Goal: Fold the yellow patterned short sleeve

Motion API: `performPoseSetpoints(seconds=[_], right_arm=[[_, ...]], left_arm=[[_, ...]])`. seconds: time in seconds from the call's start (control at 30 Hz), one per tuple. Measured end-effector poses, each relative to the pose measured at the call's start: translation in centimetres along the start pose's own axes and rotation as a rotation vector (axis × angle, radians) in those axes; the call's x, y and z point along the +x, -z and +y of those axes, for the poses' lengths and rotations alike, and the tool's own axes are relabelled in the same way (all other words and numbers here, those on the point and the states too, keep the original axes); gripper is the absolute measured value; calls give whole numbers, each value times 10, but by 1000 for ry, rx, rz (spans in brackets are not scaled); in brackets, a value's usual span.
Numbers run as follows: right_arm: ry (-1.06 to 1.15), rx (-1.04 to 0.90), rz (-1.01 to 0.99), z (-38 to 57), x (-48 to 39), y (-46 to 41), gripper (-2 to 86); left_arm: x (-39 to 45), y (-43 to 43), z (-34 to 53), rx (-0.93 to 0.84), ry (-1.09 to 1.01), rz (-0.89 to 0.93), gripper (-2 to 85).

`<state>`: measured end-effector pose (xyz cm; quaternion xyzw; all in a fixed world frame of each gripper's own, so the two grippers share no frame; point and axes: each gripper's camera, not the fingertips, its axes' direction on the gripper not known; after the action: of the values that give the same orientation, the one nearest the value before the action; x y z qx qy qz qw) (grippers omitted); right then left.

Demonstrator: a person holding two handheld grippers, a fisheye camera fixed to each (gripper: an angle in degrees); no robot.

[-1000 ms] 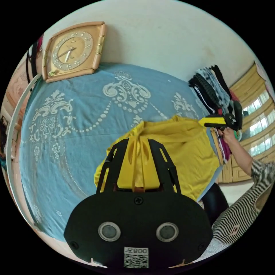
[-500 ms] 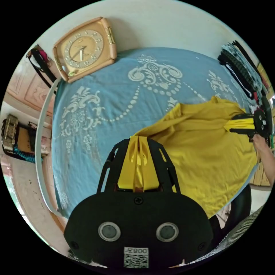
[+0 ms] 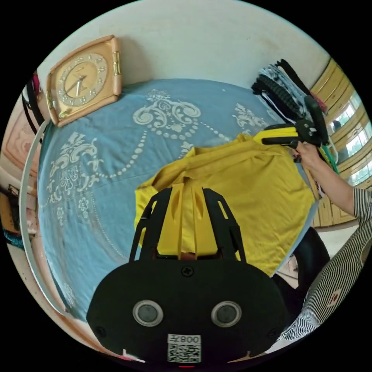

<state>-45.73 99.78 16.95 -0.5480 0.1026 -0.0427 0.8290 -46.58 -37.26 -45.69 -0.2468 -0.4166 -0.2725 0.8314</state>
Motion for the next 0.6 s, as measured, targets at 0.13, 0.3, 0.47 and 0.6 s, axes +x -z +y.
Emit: performPoseSetpoints(seconds=[0.13,0.3,0.47,0.6], right_arm=[[-13,13,-72,40,1,7,0],[-60,-48,-88,79,22,2,1],[-109,-32,-77,124,42,19,1],[-113,-106,-47,151,53,12,2]], left_arm=[[-15,-17,-7,-91,30,-197,4],[-61,-2,-30,-1,212,-262,2],[-38,1,-24,89,114,-42,2],[15,-32,-24,23,-79,93,3]])
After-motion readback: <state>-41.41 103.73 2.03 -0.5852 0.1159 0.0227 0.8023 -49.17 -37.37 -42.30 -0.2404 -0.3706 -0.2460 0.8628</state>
